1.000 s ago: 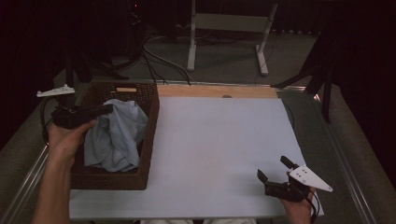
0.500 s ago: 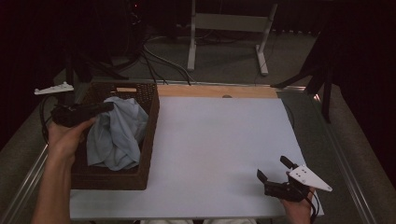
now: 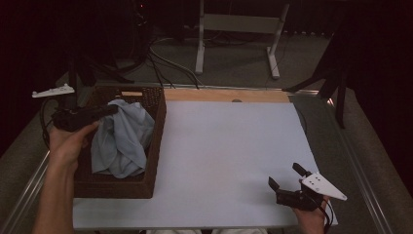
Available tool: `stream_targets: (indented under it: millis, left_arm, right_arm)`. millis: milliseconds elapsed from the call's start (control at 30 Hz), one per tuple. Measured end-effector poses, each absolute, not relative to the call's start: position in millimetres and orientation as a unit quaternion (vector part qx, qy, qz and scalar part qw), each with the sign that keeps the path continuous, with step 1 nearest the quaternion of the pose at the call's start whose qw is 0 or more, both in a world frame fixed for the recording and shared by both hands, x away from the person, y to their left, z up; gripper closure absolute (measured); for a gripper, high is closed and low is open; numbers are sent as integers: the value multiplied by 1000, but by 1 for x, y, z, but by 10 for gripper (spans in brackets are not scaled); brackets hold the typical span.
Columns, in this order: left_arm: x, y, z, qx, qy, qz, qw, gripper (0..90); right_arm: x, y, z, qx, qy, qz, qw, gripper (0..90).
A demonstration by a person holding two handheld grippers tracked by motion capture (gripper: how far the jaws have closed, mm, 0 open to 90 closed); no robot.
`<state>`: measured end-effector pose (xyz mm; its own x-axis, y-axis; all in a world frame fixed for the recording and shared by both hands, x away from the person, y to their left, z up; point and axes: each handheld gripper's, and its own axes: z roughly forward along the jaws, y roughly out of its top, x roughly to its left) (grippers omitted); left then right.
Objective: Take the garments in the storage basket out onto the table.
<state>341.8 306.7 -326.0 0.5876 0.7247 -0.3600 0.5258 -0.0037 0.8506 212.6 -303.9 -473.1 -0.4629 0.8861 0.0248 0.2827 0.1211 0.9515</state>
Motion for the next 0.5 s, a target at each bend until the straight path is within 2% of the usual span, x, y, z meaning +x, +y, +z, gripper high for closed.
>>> stream_targets:
  millis: [500]
  left_arm:
    - [342,302,-317,700,436,89,559,847]
  right_arm:
    - [213,-304,-473,426,686,510,296,2]
